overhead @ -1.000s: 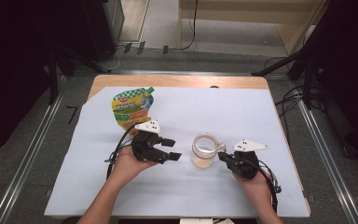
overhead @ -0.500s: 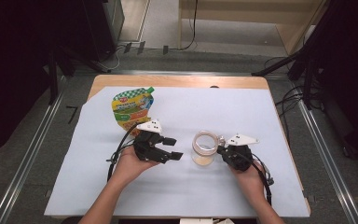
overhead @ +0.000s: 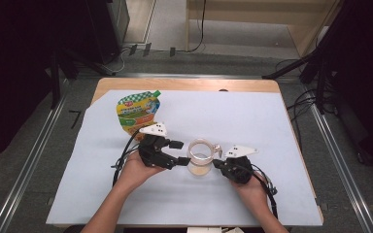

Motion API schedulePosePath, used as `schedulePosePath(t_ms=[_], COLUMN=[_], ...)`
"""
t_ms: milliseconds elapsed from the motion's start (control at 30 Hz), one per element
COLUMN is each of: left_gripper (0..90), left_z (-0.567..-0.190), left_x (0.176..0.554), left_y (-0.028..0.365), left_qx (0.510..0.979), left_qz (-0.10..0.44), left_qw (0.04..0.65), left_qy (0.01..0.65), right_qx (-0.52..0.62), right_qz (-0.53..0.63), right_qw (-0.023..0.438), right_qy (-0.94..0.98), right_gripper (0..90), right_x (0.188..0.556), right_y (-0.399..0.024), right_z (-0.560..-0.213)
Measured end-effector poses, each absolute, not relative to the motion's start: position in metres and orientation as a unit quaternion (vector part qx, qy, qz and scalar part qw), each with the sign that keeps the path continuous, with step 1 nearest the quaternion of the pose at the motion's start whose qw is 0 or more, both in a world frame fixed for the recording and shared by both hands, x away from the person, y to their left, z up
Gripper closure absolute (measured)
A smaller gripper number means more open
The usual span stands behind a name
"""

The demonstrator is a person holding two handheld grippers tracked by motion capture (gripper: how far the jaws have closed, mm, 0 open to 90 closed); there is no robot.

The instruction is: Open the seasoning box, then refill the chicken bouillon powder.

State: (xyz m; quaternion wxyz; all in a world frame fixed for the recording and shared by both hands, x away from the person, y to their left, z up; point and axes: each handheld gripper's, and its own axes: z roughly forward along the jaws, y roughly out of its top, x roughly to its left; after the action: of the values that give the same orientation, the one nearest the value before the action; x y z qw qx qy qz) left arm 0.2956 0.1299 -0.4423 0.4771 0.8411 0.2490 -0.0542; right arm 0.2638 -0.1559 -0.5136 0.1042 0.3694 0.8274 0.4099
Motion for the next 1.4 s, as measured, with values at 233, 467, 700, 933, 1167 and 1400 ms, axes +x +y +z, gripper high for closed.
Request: schedulePosePath(t_ms=[233,467,700,933,1167,1400], left_gripper=[27.0,26.9,24.2,19.3,18.4,15.3], left_z=[-0.443,-0.442,-0.440,-0.447,-0.452,-0.456], left_x=[0.296,0.304,0.312,0.315,0.312,0.310], left_y=[0.130,0.126,0.116,0.111,0.102,0.096], left_qx=[0.845,0.857,0.868,0.876,0.883,0.885], left_qz=[-0.059,-0.064,-0.064,-0.060,-0.053,-0.035], left_qw=[0.475,0.463,0.452,0.436,0.428,0.428], left_qy=[0.240,0.219,0.195,0.195,0.185,0.181], right_qx=[0.366,0.360,0.365,0.348,0.353,0.379], right_qz=[0.432,0.429,0.434,0.431,0.442,0.445], right_qw=[0.068,0.056,0.049,0.035,0.051,0.051], right_qy=[0.822,0.827,0.822,0.832,0.823,0.810], right_gripper=[90.0,90.0,90.0,90.0,90.0,90.0], right_x=[0.267,0.270,0.278,0.284,0.285,0.297], right_y=[-0.167,-0.189,-0.195,-0.187,-0.203,-0.207], right_z=[-0.501,-0.489,-0.488,-0.490,-0.477,-0.484])
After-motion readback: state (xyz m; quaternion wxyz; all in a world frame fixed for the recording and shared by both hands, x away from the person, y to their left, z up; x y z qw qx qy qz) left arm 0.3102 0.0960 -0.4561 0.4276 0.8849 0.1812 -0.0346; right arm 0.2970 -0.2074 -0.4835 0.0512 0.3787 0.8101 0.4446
